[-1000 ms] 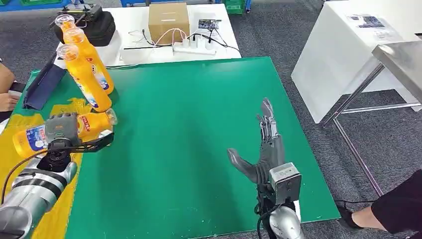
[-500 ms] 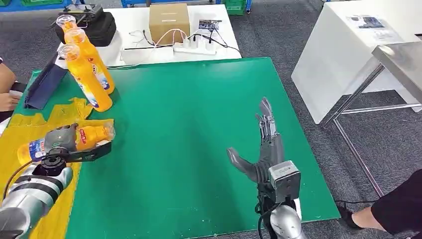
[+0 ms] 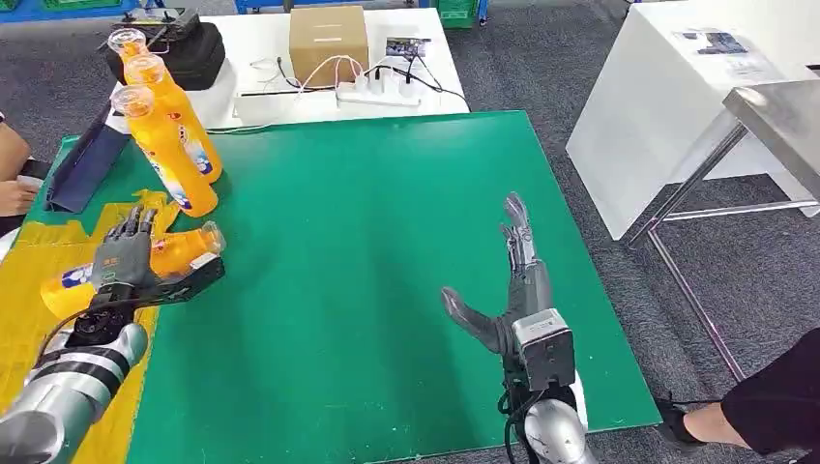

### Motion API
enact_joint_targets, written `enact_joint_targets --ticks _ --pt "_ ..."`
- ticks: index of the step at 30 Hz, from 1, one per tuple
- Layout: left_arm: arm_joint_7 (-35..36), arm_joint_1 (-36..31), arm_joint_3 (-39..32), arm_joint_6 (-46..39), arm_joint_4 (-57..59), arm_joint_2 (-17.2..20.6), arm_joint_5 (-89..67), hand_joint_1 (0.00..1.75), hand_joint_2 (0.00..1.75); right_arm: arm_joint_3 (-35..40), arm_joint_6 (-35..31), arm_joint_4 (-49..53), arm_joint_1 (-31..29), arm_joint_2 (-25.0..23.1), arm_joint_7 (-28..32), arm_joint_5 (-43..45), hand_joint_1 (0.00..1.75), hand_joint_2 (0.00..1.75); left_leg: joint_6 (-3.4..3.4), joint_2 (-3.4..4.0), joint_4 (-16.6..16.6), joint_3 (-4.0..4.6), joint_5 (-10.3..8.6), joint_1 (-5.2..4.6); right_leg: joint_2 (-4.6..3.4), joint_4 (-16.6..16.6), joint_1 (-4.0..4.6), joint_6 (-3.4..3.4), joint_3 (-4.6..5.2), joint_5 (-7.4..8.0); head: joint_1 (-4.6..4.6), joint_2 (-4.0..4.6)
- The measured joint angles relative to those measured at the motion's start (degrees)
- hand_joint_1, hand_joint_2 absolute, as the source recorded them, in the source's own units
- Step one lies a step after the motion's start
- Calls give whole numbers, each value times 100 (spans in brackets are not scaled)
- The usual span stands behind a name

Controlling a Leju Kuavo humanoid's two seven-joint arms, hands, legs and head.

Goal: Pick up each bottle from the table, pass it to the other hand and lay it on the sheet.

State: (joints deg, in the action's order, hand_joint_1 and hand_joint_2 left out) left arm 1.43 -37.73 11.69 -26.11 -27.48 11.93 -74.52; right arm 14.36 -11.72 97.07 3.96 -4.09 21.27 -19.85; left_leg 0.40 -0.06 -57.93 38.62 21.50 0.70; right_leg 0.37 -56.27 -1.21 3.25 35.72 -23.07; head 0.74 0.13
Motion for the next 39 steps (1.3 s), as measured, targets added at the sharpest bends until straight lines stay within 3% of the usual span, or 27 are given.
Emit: enact_joint_targets --ticks 3,6,10,12,15,22,39 --pt "-818 516 -318 -626 -791 -111 794 0 175 -18 99 0 109 9 -20 66 0 175 -3 2 0 0 5 -1 -1 2 -1 -3 2 -3 -2 0" --pt "-972 911 -492 -650 -1355 -197 933 0 175 -33 175 0 172 20 -17 129 0 175 -3 2 0 2 6 -1 -1 2 -1 -3 4 -3 -2 0" --pt "-2721 1771 -677 -600 -2785 -461 2890 0 175 -96 1597 -9 322 98 69 1717 0 175 -13 7 0 1 16 -4 -4 5 -4 -3 8 -4 -4 0" --pt "-2989 2321 -671 -473 -3647 -654 3291 0 175 -151 1729 -22 414 114 164 1810 0 175 -11 -3 0 2 17 -5 -3 6 -6 5 4 -17 -2 0" --pt "-3194 2989 -575 154 -4714 -866 4012 0 175 -242 1732 -31 474 131 253 1802 0 175 -9 -3 0 2 33 -7 -5 7 -8 9 3 -21 -2 0" --pt "-2891 4021 -415 2389 -5761 -1252 6203 0 175 -343 472 -28 666 129 345 426 0 175 -9 -3 0 2 35 -4 -4 7 -5 7 4 -27 -2 0" --pt "-2836 4489 -500 2709 -5907 -1536 6831 0 175 -396 127 -372 803 72 168 315 0 175 -9 -10 1 0 35 -3 -2 7 -4 6 -2 -27 -2 0"
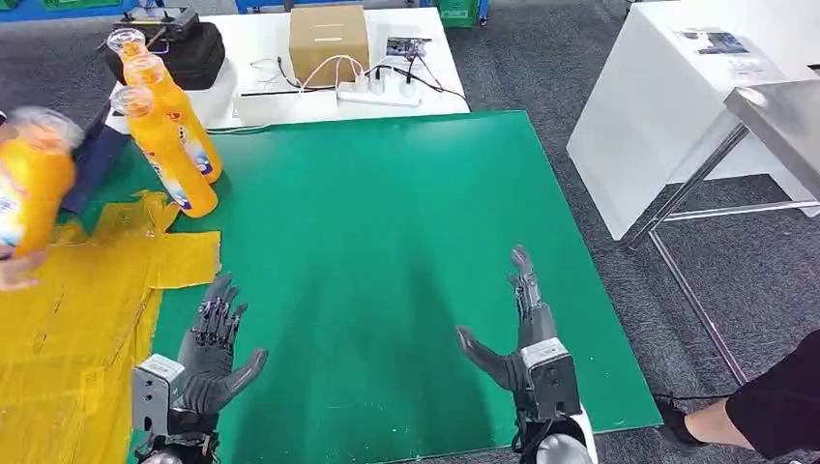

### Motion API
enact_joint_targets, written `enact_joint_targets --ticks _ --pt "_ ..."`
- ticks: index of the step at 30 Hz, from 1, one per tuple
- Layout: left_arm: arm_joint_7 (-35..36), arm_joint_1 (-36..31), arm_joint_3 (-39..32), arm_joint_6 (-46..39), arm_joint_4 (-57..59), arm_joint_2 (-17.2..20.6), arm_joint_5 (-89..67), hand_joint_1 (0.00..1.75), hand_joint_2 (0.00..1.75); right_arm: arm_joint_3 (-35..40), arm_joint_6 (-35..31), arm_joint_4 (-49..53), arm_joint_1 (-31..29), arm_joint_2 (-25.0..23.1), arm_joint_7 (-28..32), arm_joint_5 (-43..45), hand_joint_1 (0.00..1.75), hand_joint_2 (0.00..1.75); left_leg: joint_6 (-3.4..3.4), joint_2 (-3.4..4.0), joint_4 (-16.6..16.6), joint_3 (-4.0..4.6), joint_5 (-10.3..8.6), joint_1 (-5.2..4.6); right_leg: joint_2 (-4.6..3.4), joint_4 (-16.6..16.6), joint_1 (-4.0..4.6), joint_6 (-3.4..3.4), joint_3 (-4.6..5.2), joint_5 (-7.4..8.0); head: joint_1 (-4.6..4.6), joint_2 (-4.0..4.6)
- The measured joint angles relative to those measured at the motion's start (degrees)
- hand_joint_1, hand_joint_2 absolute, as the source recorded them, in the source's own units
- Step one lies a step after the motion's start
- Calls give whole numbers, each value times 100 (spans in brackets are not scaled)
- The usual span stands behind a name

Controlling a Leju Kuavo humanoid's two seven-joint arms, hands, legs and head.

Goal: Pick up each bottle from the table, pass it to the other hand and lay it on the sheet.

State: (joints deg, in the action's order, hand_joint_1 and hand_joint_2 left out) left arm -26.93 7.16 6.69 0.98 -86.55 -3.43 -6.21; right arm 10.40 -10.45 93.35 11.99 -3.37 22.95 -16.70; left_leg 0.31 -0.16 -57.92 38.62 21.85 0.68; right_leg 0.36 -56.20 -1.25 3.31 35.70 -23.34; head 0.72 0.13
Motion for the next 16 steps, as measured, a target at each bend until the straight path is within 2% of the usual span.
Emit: enact_joint_targets --ticks 16 --pt "-295 68 -11 -301 0 -146 -413 0 175 -127 240 -181 97 -35 55 111 0 175 0 0 0 -1 0 0 0 0 0 0 0 -1 0 0"
